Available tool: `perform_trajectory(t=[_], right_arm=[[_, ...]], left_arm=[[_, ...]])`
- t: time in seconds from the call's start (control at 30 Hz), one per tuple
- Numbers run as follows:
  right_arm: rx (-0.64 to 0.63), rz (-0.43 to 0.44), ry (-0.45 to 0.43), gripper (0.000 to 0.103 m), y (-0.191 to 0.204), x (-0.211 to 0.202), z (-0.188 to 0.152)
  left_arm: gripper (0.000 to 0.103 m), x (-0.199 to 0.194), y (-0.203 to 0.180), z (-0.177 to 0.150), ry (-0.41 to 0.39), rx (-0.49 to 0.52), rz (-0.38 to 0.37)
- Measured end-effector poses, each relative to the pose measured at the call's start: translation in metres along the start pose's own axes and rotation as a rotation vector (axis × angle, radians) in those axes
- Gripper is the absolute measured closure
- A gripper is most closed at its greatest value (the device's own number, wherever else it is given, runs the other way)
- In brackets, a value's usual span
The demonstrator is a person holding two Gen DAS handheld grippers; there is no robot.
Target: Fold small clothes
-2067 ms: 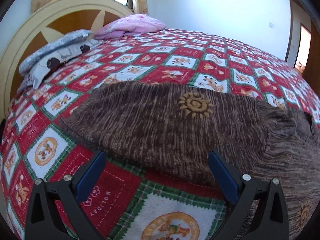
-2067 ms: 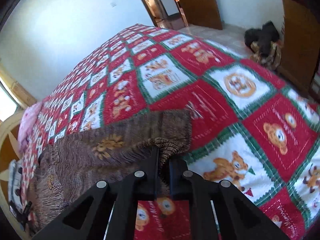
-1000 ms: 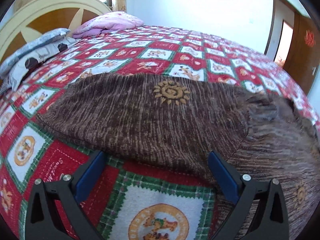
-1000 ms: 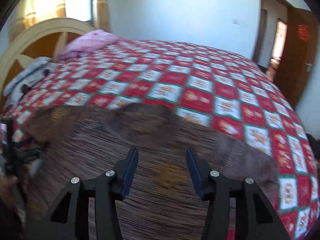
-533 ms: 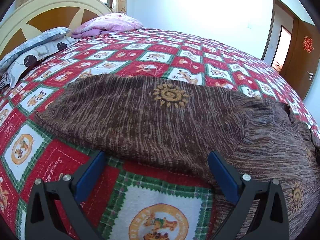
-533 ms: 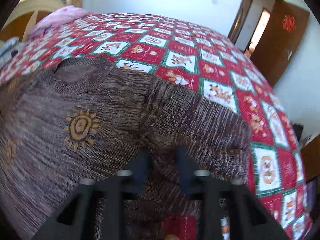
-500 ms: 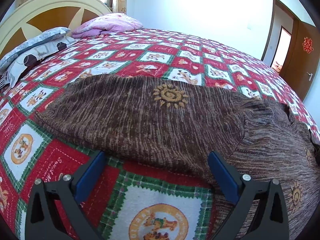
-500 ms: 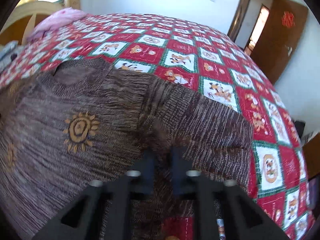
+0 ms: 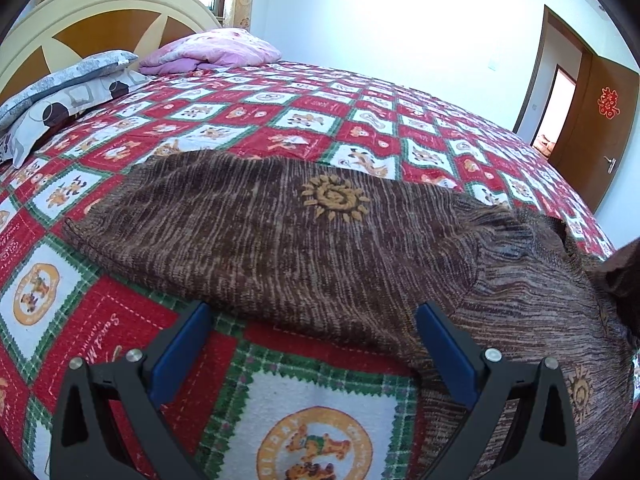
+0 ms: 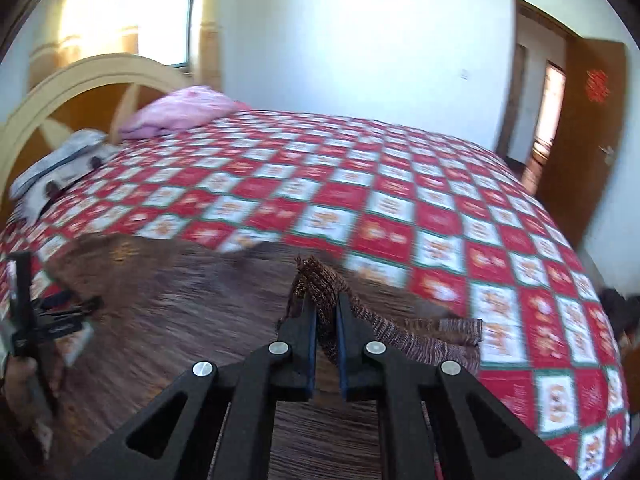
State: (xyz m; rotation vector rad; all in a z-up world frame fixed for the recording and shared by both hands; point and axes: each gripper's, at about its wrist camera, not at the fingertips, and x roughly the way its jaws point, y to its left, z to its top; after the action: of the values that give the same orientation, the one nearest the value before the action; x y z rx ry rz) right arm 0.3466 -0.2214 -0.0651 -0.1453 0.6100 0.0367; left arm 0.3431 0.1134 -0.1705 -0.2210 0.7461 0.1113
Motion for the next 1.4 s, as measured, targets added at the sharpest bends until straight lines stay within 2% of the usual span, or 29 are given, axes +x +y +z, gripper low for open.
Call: perform_trajectory(t=[0.07, 0.1, 0.13, 0.17, 0.2, 0.27, 0.37, 0.43, 0.47, 0.5, 0.53, 0.63, 0.73, 0.8, 0.87, 0.93, 0.97, 1.03, 1.07, 1.1, 1.17, 1.23, 1.3, 1.4], right_arm=[[-0.027, 0.056, 0.072, 0.093, 0.023, 0.024, -0.009], [-0.031, 0.088, 0.139, 0.085, 0.032, 0.041, -0.018], [-0.028, 0.143, 0.242, 0.078, 0.043, 0.061, -0.033], [-0.025, 0.177, 0.295, 0.065, 0.048, 0.069, -0.045], [-0.025, 0.191, 0.304, 0.063, 0.049, 0.069, -0.055], [-0.045, 0.196, 0.267, 0.063, 0.044, 0.051, -0.07], [-0.026, 0.206, 0.207, 0.063, 0.016, 0.01, -0.084], [-0.007, 0.201, 0.158, 0.055, -0.01, -0.018, -0.093], [0.005, 0.192, 0.132, 0.044, -0.024, -0.031, -0.099], [0.01, 0.16, 0.102, 0.035, -0.037, -0.042, -0.106], [0.008, 0.123, 0.076, 0.032, -0.046, -0.048, -0.112], [0.019, 0.026, 0.029, 0.031, -0.071, -0.054, -0.132], [0.108, 0.022, 0.029, 0.031, -0.089, -0.053, -0.139], [0.155, 0.021, -0.022, 0.031, -0.097, -0.062, -0.138], [0.174, 0.055, -0.066, 0.031, -0.101, -0.068, -0.138], [0.187, 0.062, -0.076, 0.028, -0.105, -0.071, -0.14], [0.197, 0.062, -0.076, 0.028, -0.108, -0.072, -0.141], [0.229, 0.05, -0.067, 0.028, -0.112, -0.069, -0.141], [0.243, 0.041, -0.061, 0.028, -0.114, -0.069, -0.142], [0.255, 0.038, -0.058, 0.028, -0.116, -0.067, -0.143], [0.276, 0.035, -0.057, 0.028, -0.12, -0.067, -0.145], [0.286, 0.033, -0.055, 0.027, -0.122, -0.067, -0.146], [0.289, 0.031, -0.049, 0.027, -0.122, -0.066, -0.147], [0.29, 0.035, -0.033, 0.027, -0.122, -0.062, -0.147]], left_arm=[[0.0, -0.001, 0.001, 0.0, -0.002, -0.002, -0.004], [0.0, 0.0, 0.001, 0.0, -0.002, -0.002, -0.005], [0.0, 0.0, 0.001, 0.0, 0.0, -0.001, -0.007], [0.0, -0.001, 0.001, 0.0, 0.001, -0.001, -0.011], [0.0, -0.003, 0.001, 0.0, -0.003, -0.002, -0.025], [0.0, -0.007, 0.003, 0.0, -0.005, -0.007, -0.062], [0.0, -0.017, 0.002, 0.004, -0.001, -0.008, -0.113], [0.0, -0.032, -0.004, 0.011, -0.02, 0.001, -0.102], [0.0, -0.039, -0.012, 0.016, -0.021, 0.024, -0.11], [0.0, -0.047, -0.026, 0.023, -0.005, 0.062, -0.14], [0.0, -0.053, -0.038, 0.028, 0.008, 0.087, -0.16], [0.002, -0.059, -0.084, 0.042, 0.07, 0.149, -0.209], [0.01, -0.055, -0.135, 0.042, 0.108, 0.242, -0.252], [0.02, -0.046, -0.165, 0.036, 0.13, 0.294, -0.269], [0.021, -0.027, -0.193, 0.025, 0.184, 0.32, -0.28], [0.028, -0.006, -0.209, 0.016, 0.216, 0.324, -0.272], [0.034, 0.008, -0.218, 0.011, 0.249, 0.331, -0.26], [0.055, 0.026, -0.228, 0.004, 0.311, 0.32, -0.245], [0.06, 0.034, -0.231, 0.002, 0.323, 0.304, -0.24], [0.067, 0.034, -0.233, 0.003, 0.283, 0.286, -0.241], [0.093, 0.026, -0.24, 0.005, 0.244, 0.299, -0.262], [0.094, 0.009, -0.244, 0.01, 0.165, 0.329, -0.231], [0.094, -0.011, -0.24, 0.015, 0.093, 0.336, -0.252], [0.094, -0.028, -0.229, 0.024, 0.035, 0.343, -0.247]])
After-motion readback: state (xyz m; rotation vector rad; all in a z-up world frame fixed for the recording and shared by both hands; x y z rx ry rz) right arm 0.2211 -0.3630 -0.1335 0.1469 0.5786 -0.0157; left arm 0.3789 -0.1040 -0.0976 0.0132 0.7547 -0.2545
